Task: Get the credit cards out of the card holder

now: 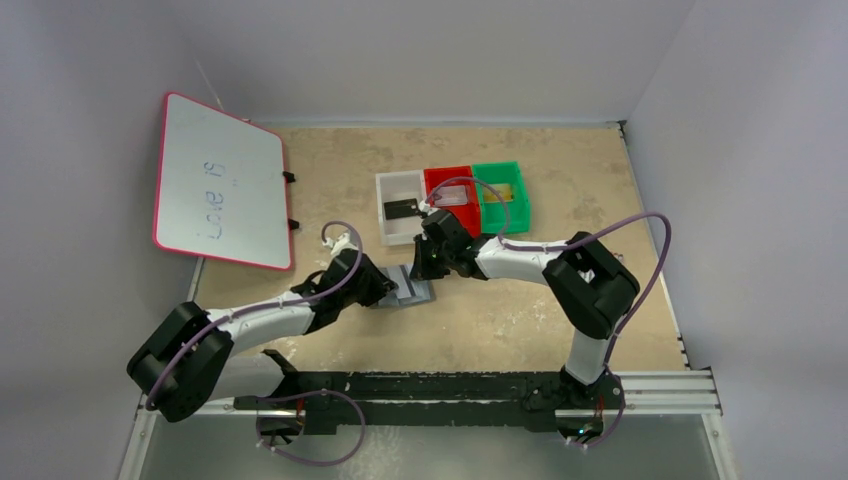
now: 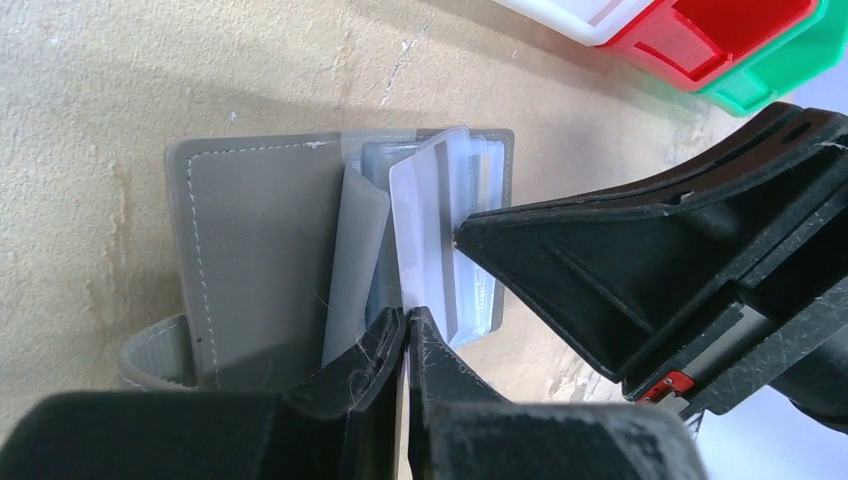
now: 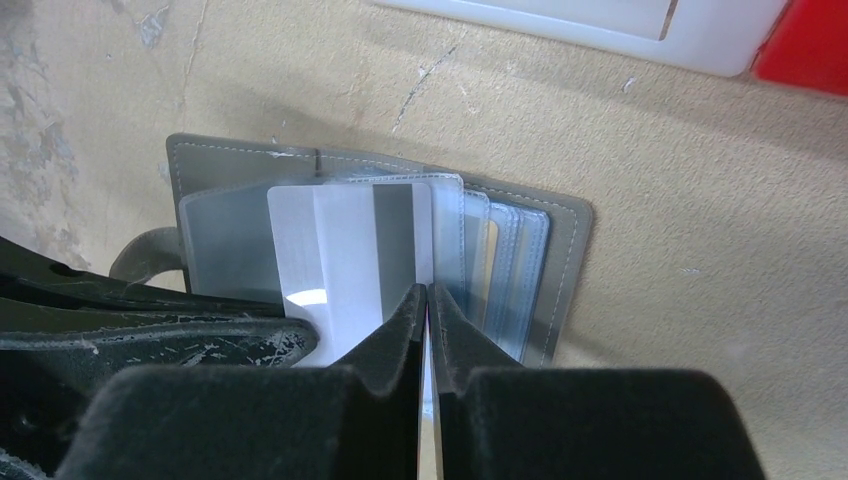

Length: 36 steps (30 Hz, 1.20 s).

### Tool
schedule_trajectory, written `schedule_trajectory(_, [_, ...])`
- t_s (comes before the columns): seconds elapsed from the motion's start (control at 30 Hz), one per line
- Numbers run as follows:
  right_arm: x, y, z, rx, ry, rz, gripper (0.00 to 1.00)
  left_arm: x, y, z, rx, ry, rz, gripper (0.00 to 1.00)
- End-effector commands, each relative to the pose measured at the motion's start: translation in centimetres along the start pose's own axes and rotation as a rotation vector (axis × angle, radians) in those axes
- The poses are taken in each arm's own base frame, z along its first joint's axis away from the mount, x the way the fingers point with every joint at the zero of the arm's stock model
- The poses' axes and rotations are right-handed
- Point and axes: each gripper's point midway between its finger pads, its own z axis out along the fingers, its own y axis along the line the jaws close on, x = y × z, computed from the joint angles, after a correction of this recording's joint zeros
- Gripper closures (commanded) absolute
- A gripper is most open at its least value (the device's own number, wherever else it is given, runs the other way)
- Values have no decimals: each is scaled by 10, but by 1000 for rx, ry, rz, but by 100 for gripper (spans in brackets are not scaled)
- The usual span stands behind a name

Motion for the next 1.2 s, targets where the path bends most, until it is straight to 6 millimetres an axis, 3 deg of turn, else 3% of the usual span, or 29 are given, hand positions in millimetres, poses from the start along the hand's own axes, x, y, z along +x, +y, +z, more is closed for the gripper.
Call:
schedule_trajectory(0.0, [26,-21,7,55,82,4,94,-9,-19,0,85,-31,-51,95])
schedule_trajectory(0.33, [29,-22,9,55,89,8,95,-5,-20,7,96,-14,-64,92])
schedule_trajectory(0.43, [29,-23,10,59,90,13,95,-5,-19,7,91,-17,-66,96])
schedule_trajectory(0.87, [20,-28,6,107,47,53,95,-18,18,-14,-72,-85,16,100])
schedule_trajectory(1.17, [10,-14,1,58,23,46,94,-29,-1,-25,-28,-107,63,100])
